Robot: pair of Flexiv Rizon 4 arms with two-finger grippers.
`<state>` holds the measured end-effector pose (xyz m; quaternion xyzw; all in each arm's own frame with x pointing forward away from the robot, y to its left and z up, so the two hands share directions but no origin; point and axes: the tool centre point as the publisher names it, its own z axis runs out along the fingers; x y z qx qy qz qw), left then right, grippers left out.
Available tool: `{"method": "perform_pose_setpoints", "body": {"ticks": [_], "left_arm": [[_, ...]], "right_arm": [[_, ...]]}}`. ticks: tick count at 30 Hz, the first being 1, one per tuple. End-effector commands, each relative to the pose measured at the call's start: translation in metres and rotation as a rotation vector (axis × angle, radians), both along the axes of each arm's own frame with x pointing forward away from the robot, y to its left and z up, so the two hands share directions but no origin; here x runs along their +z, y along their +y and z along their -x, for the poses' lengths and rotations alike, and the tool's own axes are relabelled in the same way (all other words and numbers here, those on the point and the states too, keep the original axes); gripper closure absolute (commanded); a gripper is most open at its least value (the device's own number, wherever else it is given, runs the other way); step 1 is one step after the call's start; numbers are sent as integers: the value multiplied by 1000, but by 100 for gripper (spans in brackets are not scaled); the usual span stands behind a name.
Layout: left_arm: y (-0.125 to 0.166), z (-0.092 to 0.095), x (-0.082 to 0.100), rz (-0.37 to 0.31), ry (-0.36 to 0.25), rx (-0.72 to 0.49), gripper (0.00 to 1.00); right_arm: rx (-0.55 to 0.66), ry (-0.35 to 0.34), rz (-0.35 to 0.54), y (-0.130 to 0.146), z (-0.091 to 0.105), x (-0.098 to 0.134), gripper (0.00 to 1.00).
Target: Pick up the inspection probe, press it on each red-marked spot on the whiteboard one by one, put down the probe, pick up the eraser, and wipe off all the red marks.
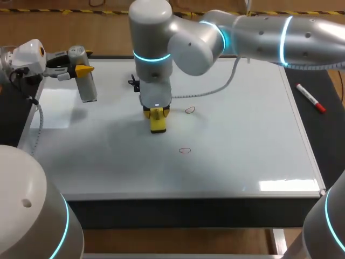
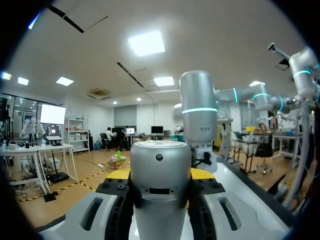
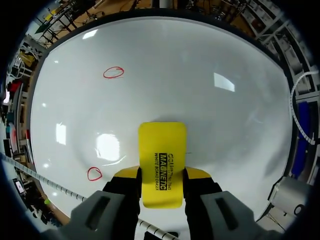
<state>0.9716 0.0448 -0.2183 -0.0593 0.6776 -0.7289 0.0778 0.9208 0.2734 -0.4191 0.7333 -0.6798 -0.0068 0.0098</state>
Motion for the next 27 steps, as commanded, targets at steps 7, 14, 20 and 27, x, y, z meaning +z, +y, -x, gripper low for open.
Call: {"method": "perform_pose_setpoints", "body": {"ticks": [7,14,20,27], "left_arm": [[0,1,1,0,-1,2,100],[0,1,1,0,-1,2,100],[0,1,1,0,-1,2,100],[0,1,1,0,-1,2,100]], "right_arm": [[22,15,-19,-23,-11,40,100],[-50,-13,-15,-65,-28,57,100],[-140,-15,19,-111,-42,64,100],[-263,-33,26,-168,-54,71,100]]}}
